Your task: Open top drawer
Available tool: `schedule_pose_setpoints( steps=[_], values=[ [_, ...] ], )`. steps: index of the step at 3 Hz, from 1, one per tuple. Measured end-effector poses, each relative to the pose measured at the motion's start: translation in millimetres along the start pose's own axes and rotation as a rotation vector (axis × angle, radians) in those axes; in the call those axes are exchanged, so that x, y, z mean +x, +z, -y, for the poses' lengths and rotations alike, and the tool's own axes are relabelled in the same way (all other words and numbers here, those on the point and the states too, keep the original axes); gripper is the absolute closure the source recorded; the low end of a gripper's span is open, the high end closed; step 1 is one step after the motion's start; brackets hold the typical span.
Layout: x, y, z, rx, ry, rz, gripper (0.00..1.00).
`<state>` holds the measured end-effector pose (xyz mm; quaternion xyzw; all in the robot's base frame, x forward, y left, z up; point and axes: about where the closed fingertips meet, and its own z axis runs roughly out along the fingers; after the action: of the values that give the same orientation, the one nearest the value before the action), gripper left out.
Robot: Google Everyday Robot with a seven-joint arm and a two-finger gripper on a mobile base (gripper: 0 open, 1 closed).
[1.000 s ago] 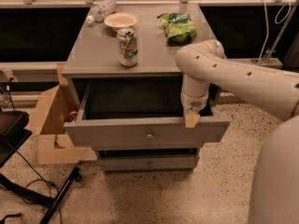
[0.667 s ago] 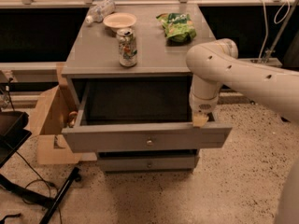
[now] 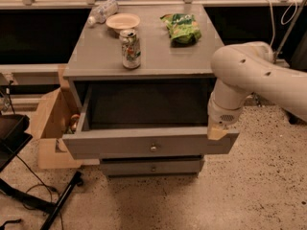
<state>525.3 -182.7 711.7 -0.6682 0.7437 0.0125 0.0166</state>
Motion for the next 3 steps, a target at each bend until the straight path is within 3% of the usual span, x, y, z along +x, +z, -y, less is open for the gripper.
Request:
schedule_pose_setpoints(
  steps=[2, 3],
  values=[
    [1.1, 2.8, 3.9, 0.001, 0.001, -0.009, 0.53],
    [1.4, 4.4, 3.2, -0.002, 0.001, -0.010, 0.21]
  ],
)
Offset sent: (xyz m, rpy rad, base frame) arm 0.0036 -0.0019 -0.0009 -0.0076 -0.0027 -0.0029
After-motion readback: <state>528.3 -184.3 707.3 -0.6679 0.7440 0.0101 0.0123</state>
